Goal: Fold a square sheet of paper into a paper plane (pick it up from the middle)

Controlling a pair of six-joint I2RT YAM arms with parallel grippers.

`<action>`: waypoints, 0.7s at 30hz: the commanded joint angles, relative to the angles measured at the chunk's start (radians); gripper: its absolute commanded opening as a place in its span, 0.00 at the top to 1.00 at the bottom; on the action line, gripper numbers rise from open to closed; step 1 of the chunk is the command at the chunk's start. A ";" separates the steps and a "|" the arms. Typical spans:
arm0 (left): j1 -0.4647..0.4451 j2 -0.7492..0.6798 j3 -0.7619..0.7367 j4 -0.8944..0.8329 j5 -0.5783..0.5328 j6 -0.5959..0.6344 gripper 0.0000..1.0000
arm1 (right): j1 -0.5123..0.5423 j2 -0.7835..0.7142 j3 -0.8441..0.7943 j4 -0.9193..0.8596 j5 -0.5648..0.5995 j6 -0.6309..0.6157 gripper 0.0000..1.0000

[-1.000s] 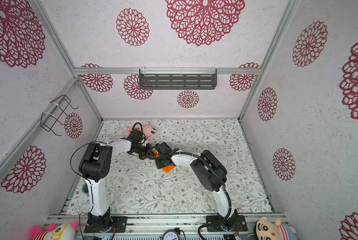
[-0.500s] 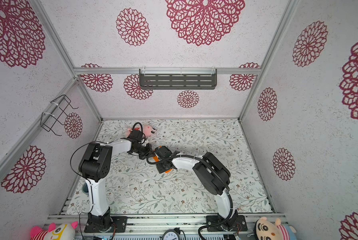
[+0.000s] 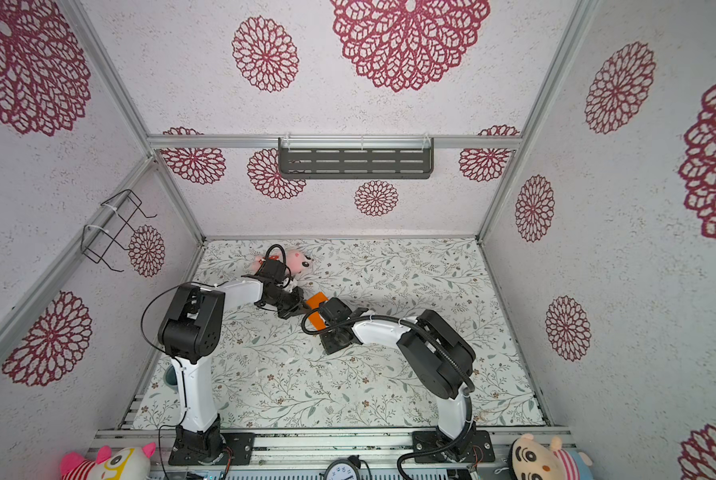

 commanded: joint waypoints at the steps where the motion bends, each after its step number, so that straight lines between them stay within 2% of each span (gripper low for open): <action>1: -0.012 0.015 0.021 -0.057 -0.008 0.022 0.95 | -0.006 -0.073 0.051 0.020 0.024 0.040 0.94; 10: -0.020 -0.071 0.037 -0.030 0.037 0.011 0.85 | -0.030 0.035 0.100 0.093 0.018 0.089 0.93; 21: -0.045 -0.088 -0.076 0.006 0.043 0.004 0.85 | -0.030 0.085 0.097 0.072 0.002 0.103 0.93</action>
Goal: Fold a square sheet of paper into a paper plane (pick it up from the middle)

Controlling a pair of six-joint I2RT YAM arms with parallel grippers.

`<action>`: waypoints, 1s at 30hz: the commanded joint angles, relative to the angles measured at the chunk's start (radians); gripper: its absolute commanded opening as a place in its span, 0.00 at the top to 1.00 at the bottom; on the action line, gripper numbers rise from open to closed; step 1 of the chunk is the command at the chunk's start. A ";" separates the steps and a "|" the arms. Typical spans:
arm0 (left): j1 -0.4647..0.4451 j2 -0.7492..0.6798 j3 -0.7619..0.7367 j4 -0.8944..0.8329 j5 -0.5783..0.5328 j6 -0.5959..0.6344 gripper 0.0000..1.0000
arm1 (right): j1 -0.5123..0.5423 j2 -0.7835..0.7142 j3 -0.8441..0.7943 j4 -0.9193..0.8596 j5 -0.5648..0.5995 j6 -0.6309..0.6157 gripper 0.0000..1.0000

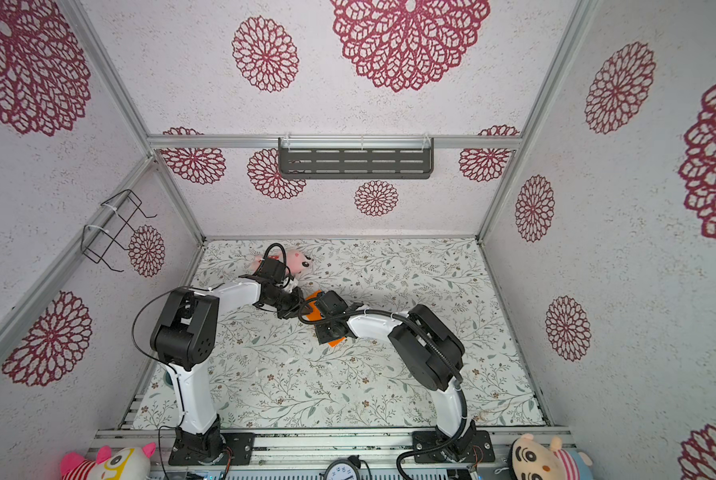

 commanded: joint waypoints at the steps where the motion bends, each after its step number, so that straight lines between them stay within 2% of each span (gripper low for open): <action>1: -0.023 -0.004 -0.016 0.020 0.010 0.002 0.86 | -0.004 -0.007 0.006 -0.010 -0.003 0.021 0.93; 5: -0.034 0.017 0.000 -0.001 -0.020 0.011 0.87 | -0.004 -0.002 0.005 -0.017 -0.002 0.022 0.93; 14: -0.030 0.066 0.062 -0.133 -0.165 0.073 0.91 | -0.004 0.005 0.001 -0.033 0.001 0.028 0.93; 23: -0.020 0.082 0.151 -0.285 -0.346 0.169 0.92 | -0.004 0.011 -0.003 -0.036 0.000 0.032 0.93; 30: -0.019 0.103 0.210 -0.330 -0.400 0.195 0.92 | -0.004 0.027 0.003 -0.049 -0.001 0.032 0.93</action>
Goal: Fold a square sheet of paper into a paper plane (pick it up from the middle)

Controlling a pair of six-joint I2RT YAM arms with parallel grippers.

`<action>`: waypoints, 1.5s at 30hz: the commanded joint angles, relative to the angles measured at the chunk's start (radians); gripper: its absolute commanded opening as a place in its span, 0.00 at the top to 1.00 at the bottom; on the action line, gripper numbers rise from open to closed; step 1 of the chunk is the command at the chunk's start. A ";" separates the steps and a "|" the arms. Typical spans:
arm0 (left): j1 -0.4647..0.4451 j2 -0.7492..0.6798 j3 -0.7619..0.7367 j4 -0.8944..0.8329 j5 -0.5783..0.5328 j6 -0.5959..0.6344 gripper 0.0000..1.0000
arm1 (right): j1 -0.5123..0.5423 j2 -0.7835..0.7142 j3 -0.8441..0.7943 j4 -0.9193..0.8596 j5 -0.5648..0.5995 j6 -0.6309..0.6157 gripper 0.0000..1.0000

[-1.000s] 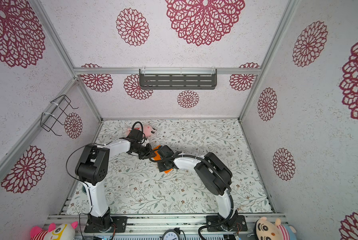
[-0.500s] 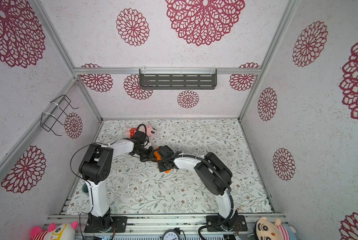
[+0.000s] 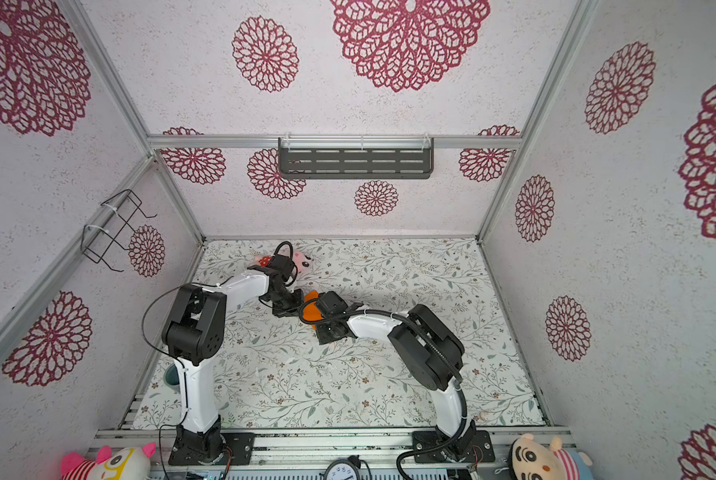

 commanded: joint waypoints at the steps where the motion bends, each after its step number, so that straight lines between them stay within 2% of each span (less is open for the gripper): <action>1: 0.009 0.031 0.023 -0.057 -0.086 0.041 0.92 | -0.003 0.022 0.001 -0.034 0.004 0.018 0.93; 12: 0.012 0.083 0.114 -0.098 -0.168 0.055 0.89 | -0.004 0.024 -0.006 -0.032 -0.001 0.022 0.93; 23: 0.015 0.137 0.192 -0.155 -0.254 0.071 0.90 | -0.003 0.020 -0.006 -0.032 0.002 0.026 0.93; 29: 0.015 0.131 0.242 -0.193 -0.307 0.078 0.91 | -0.012 -0.048 0.037 0.007 -0.036 0.074 0.91; 32: 0.013 0.063 0.233 -0.174 -0.281 0.045 0.86 | -0.032 -0.114 0.031 0.057 -0.035 0.120 0.83; 37: 0.006 -0.089 0.077 -0.041 -0.219 -0.075 0.73 | -0.104 -0.160 -0.051 0.106 -0.034 0.176 0.63; 41: 0.000 -0.180 -0.069 0.100 -0.113 -0.184 0.64 | -0.161 -0.146 -0.081 0.096 -0.061 0.192 0.57; 45: -0.007 -0.198 -0.154 0.213 -0.022 -0.268 0.57 | -0.198 -0.131 -0.090 0.074 -0.090 0.195 0.53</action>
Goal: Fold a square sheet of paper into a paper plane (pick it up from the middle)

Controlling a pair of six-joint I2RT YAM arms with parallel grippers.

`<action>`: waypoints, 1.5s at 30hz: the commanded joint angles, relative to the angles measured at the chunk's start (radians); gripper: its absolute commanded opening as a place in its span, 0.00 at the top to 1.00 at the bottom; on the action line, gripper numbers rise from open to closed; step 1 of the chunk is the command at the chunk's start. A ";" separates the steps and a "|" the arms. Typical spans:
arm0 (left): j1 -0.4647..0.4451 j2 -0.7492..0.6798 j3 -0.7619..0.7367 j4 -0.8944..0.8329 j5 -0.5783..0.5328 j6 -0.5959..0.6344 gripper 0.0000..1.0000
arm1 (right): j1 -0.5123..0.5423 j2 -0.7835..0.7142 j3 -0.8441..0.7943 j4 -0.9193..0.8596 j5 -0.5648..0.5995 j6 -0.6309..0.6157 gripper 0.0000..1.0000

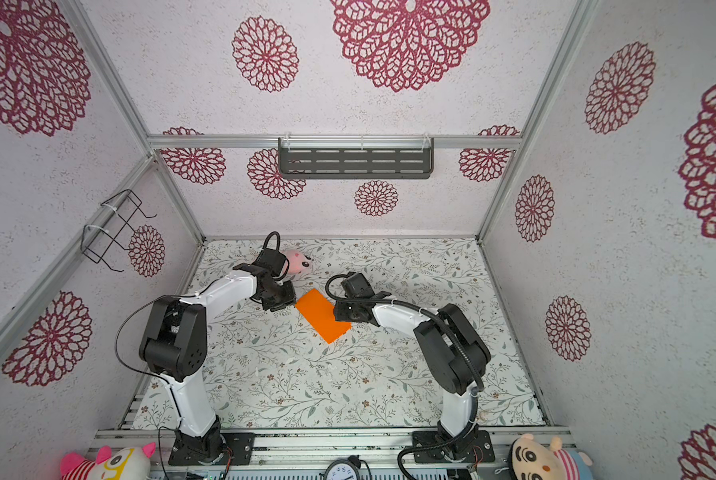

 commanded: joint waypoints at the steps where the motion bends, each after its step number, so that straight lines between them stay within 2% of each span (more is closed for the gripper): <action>1: -0.010 -0.002 -0.056 0.155 0.106 -0.116 0.56 | -0.015 0.002 -0.003 -0.025 -0.037 0.023 0.52; 8: -0.010 0.084 -0.056 0.205 0.178 -0.144 0.51 | -0.049 0.038 -0.012 -0.037 -0.125 0.007 0.51; 16: -0.010 0.126 -0.025 0.193 0.191 -0.123 0.50 | -0.073 0.039 -0.044 0.045 -0.280 -0.020 0.58; 24: -0.009 0.144 0.000 0.179 0.203 -0.091 0.51 | -0.088 0.034 -0.072 0.092 -0.288 0.023 0.70; 28: -0.009 0.135 0.007 0.171 0.200 -0.075 0.51 | -0.090 0.044 -0.069 0.105 -0.302 0.043 0.84; 32: -0.009 0.114 0.011 0.166 0.192 -0.070 0.52 | -0.093 0.037 -0.078 0.082 -0.260 0.073 0.97; 36: -0.010 0.070 -0.021 0.190 0.189 -0.088 0.51 | -0.096 -0.026 -0.161 0.123 -0.200 0.135 1.00; 39: -0.024 -0.004 -0.070 0.253 0.230 -0.116 0.52 | -0.096 -0.096 -0.252 0.173 -0.149 0.214 1.00; 45: -0.099 -0.011 -0.138 0.431 0.352 -0.204 0.66 | -0.090 -0.230 -0.407 0.247 -0.087 0.380 1.00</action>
